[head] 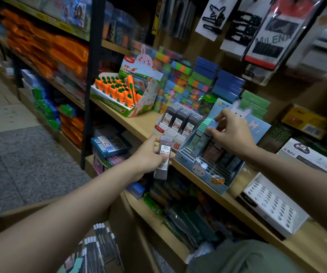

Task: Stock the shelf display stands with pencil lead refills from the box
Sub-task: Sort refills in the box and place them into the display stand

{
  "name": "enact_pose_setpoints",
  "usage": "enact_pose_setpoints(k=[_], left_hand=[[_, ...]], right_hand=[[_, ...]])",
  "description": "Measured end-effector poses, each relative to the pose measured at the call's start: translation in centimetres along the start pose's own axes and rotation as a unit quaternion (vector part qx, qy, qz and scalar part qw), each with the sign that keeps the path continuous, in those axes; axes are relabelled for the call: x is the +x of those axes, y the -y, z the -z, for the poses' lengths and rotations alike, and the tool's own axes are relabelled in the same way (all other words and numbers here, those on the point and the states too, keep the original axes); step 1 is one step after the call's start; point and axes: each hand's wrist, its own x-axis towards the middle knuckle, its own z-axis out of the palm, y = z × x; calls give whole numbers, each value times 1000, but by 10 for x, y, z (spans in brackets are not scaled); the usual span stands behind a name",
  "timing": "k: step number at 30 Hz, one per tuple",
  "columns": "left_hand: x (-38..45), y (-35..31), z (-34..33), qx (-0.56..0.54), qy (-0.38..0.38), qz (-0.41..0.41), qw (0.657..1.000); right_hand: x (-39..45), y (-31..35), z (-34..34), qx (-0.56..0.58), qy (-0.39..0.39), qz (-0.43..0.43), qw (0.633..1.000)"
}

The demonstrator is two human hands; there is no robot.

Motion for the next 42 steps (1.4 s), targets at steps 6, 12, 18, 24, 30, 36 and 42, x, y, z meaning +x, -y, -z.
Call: enact_pose_setpoints(k=[6,12,18,24,30,36,42], left_hand=[[0,0,-3,3,8,-4,1000],[0,0,-10,-3,17,-8,1000],[1,5,-29,2,45,-6,999],[-1,12,-26,11,43,-3,999],[-1,17,-18,6,28,4,1000],[0,18,-17,1,31,2,1000],[4,17,-19,-2,39,-1,999]], right_hand=[[2,7,19,57,-13,-35,998],[-26,-8,67,70,13,-65,995],[-54,-42,60,0,-2,-99,995],[-49,-45,39,14,-20,-68,997],[-46,-45,30,-19,-11,-38,999],[-46,-47,17,-70,-34,-33,996],[-49,-45,15,-122,-41,-27,991]])
